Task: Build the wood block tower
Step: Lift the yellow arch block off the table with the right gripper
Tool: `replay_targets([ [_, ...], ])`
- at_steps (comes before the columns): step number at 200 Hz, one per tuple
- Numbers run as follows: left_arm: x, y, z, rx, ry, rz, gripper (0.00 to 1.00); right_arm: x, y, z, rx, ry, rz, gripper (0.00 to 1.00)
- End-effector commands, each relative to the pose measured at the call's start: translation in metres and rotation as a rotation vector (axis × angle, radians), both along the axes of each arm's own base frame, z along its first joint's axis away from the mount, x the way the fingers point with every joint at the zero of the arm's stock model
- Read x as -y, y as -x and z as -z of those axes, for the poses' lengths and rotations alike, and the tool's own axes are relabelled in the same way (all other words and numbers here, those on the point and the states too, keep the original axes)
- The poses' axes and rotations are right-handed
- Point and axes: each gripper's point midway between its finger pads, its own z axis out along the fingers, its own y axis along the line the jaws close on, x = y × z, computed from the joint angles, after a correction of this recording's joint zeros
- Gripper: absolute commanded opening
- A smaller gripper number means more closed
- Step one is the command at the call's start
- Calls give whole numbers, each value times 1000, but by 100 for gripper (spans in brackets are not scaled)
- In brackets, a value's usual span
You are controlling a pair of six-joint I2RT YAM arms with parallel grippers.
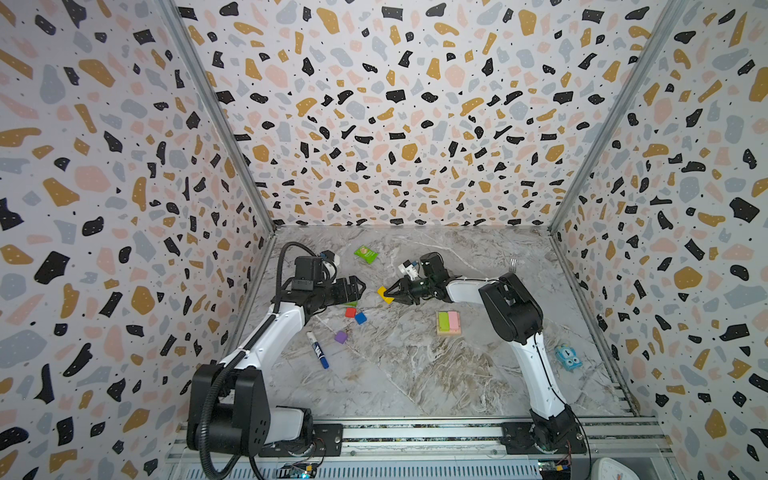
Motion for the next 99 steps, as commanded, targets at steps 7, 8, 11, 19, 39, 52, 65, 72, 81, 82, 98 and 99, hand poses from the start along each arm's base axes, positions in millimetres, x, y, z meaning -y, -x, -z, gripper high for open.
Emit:
replay_targets([
  [7,1,-3,-5,28,13,3,93,9,-6,12,-52,31,43,29],
  [8,1,-3,-5,29,13,4,93,9,-6,12,-52,32,44,30],
  [11,1,-3,-5,28,12,3,93,9,-6,12,-55,32,43,31],
  [19,1,-3,-5,29,12,3,93,10,-6,14,-62,35,46,32],
  [39,0,-3,-5,28,13,3,93,13,-6,15,-69,38,51,36],
  [52,1,-3,-5,28,12,3,93,14,-7,15,-72,40,53,38],
  [65,1,-2,-4,26,13,3,93,16,-7,17,-78,44,57,41],
  [72,1,-3,-4,27,12,3,93,17,-7,17,-80,45,57,44],
  [81,1,-3,-4,26,12,3,93,19,-7,18,-84,46,60,45],
  [82,1,-3,-5,27,12,3,93,19,-7,18,-83,45,59,45],
  [98,1,-3,-4,26,13,4,93,21,-7,18,-86,49,62,49],
  [99,1,-3,-4,26,13,4,93,21,-8,18,-87,48,63,49],
])
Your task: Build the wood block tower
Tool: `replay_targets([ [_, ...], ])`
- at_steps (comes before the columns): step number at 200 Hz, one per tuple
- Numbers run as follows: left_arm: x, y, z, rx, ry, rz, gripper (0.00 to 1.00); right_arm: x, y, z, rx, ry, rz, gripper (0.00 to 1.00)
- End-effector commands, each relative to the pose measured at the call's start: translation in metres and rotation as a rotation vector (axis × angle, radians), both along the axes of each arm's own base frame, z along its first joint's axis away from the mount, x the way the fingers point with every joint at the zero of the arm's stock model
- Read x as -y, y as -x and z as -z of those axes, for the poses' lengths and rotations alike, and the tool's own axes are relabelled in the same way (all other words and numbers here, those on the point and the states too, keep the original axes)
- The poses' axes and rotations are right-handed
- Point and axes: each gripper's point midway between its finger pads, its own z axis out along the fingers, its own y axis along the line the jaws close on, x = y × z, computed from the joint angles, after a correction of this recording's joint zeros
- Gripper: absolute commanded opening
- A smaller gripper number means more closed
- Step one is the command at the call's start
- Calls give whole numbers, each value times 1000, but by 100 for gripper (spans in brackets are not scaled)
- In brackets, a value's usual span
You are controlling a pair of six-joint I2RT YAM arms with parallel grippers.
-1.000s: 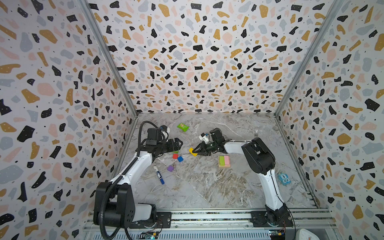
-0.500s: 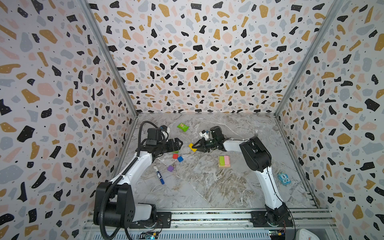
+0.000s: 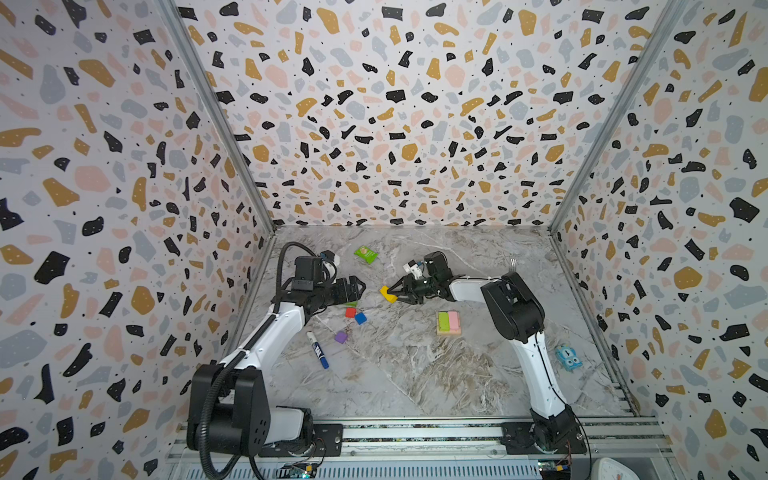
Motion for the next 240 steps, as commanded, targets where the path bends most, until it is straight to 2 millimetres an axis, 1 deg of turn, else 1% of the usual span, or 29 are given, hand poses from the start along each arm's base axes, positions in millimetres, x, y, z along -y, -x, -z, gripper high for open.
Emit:
replay_targets([
  [1,1,-3,-4,26,13,4,93,9,2,13,-47,41,23,49],
  [58,1,-3,-3,23,13,4,93,14,-2,12,-28,62,33,54],
  [84,1,-3,-1,16,11,2,93,16,-4,3,29,102,34,59],
  [93,0,-3,-1,15,11,1,93,17,-6,-4,62,113,34,62],
  [120,0,-4,-1,15,10,1,93,17,-6,-17,135,161,7,65],
  [141,0,-4,-1,15,7,-1,93,12,-2,-24,192,196,-37,65],
  [168,-1,-4,-1,18,2,-2,93,4,8,-29,298,267,-106,65],
  [206,-3,-4,1,4,-6,-15,93,-5,23,-30,477,403,-187,65],
  [240,-7,-5,3,-3,-14,-27,93,-13,37,-41,621,425,-222,65],
])
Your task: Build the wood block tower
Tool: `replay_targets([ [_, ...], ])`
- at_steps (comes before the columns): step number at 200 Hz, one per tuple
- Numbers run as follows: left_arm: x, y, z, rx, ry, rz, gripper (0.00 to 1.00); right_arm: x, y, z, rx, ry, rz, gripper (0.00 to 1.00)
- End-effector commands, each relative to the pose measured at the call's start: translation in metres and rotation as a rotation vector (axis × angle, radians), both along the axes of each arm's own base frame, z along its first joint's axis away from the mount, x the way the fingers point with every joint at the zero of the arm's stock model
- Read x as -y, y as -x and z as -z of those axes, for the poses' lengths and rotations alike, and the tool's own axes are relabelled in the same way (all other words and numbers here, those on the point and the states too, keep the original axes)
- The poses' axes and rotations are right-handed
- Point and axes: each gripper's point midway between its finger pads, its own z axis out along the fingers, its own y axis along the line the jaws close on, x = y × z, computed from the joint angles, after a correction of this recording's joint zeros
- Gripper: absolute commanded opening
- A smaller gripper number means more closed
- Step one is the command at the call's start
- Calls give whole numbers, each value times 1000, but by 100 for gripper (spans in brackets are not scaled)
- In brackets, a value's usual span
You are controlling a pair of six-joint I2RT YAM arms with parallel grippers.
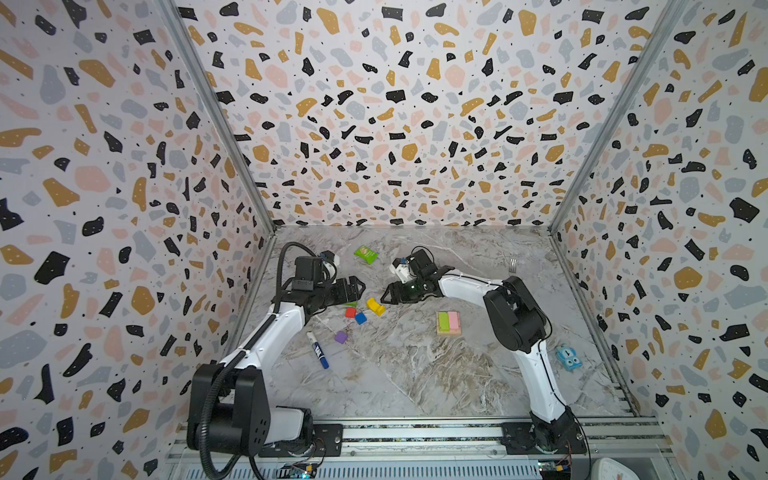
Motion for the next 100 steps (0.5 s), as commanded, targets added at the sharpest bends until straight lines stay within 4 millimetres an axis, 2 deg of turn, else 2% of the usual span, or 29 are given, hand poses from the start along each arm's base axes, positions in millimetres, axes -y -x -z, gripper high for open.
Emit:
replay_targets([
  [1,-5,-5,1,3,-6,-19,93,4,4,-34,180,38,-47,65],
  [27,-6,-5,0,5,-4,-21,93,-1,12,-47,274,28,-78,65],
  [47,-6,-5,0,5,-2,-22,93,-6,16,-48,339,57,-95,65],
  [100,-8,-5,-1,8,-3,-30,93,-25,23,-34,438,131,-136,63],
])
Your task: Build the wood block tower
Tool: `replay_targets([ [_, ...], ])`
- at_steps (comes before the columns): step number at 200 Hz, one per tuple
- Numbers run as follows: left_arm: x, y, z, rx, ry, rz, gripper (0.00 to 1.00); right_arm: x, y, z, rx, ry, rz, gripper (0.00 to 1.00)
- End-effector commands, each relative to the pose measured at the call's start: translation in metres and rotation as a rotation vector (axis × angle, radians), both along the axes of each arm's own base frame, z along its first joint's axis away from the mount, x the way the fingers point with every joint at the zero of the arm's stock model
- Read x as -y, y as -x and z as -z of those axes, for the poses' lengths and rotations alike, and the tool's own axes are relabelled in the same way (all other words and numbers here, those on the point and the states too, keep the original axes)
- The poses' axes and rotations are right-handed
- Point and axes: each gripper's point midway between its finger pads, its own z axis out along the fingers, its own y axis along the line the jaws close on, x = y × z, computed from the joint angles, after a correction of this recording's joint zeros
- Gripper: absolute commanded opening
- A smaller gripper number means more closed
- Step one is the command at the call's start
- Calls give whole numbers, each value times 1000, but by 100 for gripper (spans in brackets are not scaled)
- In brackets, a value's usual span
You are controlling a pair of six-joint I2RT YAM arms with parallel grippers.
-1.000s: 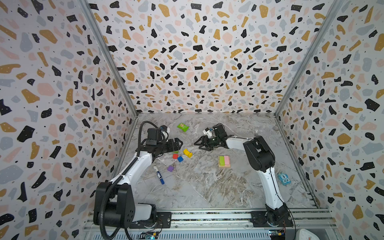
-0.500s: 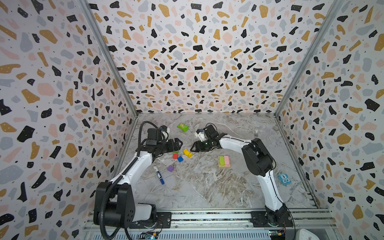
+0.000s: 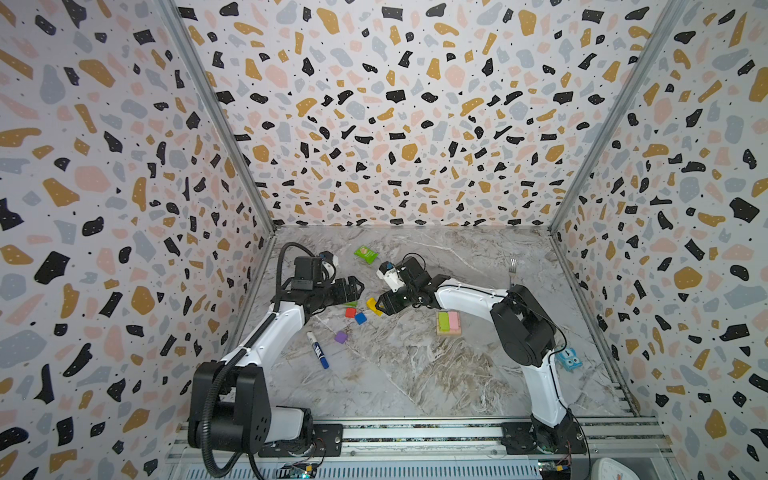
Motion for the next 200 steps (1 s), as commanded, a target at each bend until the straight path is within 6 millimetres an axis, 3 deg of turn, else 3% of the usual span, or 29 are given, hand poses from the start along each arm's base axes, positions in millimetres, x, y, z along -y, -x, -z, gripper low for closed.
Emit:
replay_targets([
  [1,-4,-3,-4,16,0,-16,93,-8,-3,-10,108,29,-14,63],
  [73,-3,-3,-2,8,7,-14,93,-11,-7,15,127,84,0,61],
  [135,-2,-3,-2,9,10,-11,93,-13,-8,23,139,89,7,57],
  [200,-2,-3,0,3,10,-10,93,-17,-7,30,126,82,-4,38],
])
